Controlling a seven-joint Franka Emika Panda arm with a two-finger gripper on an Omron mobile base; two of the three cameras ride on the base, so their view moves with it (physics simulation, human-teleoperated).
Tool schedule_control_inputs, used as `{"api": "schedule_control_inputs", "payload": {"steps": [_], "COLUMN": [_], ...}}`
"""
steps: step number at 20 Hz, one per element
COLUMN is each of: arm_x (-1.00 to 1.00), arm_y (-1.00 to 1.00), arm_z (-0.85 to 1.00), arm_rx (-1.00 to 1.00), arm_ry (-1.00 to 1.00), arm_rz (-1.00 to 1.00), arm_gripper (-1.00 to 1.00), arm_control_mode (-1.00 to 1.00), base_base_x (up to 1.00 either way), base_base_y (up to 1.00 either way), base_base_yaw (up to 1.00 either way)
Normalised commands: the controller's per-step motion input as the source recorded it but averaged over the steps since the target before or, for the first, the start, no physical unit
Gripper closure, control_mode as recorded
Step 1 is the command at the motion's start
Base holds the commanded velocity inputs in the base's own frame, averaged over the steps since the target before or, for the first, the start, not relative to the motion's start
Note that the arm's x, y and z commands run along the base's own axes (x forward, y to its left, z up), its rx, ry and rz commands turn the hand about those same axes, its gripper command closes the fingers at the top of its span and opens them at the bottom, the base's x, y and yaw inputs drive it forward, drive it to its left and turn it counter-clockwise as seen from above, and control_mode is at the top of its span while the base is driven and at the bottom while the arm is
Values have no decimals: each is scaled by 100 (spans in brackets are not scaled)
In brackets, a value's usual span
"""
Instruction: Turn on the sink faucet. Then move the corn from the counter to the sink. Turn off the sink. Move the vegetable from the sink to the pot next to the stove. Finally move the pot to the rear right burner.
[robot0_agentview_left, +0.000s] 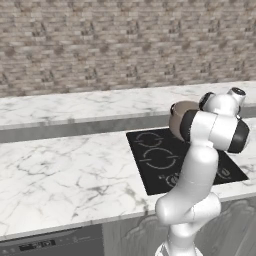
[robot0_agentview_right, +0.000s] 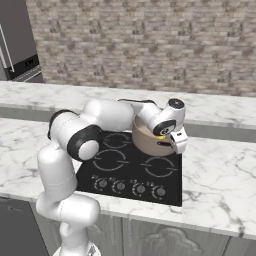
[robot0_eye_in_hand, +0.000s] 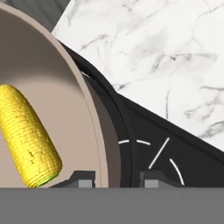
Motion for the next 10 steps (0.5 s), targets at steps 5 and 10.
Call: {"api": "schedule_control_inputs", "payload": {"steps": [5, 10], "arm_x": [32, 28], "arm_y": [-13, -12], "arm_z": [-25, -18], "arm_rx": [0, 0], "arm_ry": [0, 0], "arm_rz": [0, 0], "arm_gripper": [100, 100], "arm_control_mode": [-100, -100], "base_base_x": [0, 0], "base_base_y": [0, 0], "base_base_yaw": [0, 0]}}
